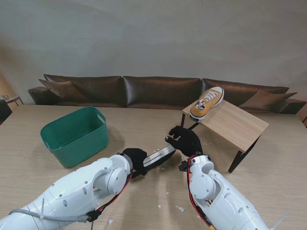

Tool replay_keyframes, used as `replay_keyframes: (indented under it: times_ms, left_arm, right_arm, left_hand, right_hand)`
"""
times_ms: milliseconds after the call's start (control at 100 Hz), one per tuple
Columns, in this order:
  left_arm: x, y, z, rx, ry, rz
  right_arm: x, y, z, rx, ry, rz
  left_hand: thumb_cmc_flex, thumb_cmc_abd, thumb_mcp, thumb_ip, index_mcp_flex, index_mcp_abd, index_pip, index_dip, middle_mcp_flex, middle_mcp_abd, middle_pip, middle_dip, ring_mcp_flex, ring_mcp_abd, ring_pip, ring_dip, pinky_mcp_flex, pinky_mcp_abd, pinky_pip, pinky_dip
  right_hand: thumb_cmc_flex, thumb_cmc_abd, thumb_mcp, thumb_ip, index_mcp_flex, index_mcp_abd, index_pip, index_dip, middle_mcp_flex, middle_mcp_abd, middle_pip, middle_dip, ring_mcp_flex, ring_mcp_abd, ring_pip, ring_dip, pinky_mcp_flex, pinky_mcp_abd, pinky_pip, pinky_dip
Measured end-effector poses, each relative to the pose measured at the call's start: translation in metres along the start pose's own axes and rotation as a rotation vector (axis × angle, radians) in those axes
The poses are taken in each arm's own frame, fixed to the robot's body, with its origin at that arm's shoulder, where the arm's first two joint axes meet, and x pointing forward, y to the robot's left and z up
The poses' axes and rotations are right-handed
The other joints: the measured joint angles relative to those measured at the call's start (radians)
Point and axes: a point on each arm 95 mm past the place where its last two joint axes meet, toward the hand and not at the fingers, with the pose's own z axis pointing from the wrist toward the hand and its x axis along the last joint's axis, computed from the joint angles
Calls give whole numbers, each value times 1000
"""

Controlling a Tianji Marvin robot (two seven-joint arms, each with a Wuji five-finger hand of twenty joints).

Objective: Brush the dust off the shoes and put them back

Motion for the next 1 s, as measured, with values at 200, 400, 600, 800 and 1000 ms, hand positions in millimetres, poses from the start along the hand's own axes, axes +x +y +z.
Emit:
replay_keyframes:
  times_ms: [200,400,600,800,1000]
  left_arm:
    - [2,-3,-2,84,25,76]
    - [0,-4,-3,177,36,132]
    - [-6,1,-3,267,34,261]
    - [-25,12,-2,401,4,341]
    - [-29,21,-3,304,-22,371]
  right_arm:
    - [0,-1,0,29,-4,5]
    - [0,2,1,94,-5,0]
    - [-1,5,0,77,-12,7]
    - [-1,3,-1,83,-14,10]
    - [-2,2,-3,88,-19,15]
  left_hand:
    - [18,-158,127,-40,11,-12,216,8,161,-33,-44,146,194,-50,23,-37,163,7,74,-160]
    - [17,-264,166,-40,34,-46,304,7,204,-59,10,175,269,-66,52,-36,232,7,113,-191]
    - [17,-300,190,-40,34,-63,343,7,204,-76,67,199,273,-75,83,-34,241,0,123,-205]
    - [17,-327,216,-40,34,-70,372,7,214,-82,101,215,316,-78,97,-33,271,-7,144,-215]
    - [17,-323,225,-40,29,-70,373,22,213,-87,99,215,298,-78,66,-36,234,-7,123,-257]
  right_hand:
    - [0,0,0,0,0,1,0,0,1,0,0,0,-1,0,4,0,0,1,0,0]
    - [0,0,-18,0,0,0,-21,0,0,0,-12,0,-32,11,3,-5,-4,1,0,0]
    - [0,0,-19,0,-3,0,-27,0,-1,0,-12,0,-32,12,3,-1,-4,1,0,18]
    - [0,0,-19,0,-3,0,-27,0,-1,0,-12,0,-32,12,3,0,-5,1,0,19]
    - [0,0,-19,0,-3,0,-27,0,-1,0,-12,0,-32,13,3,1,-5,1,0,19]
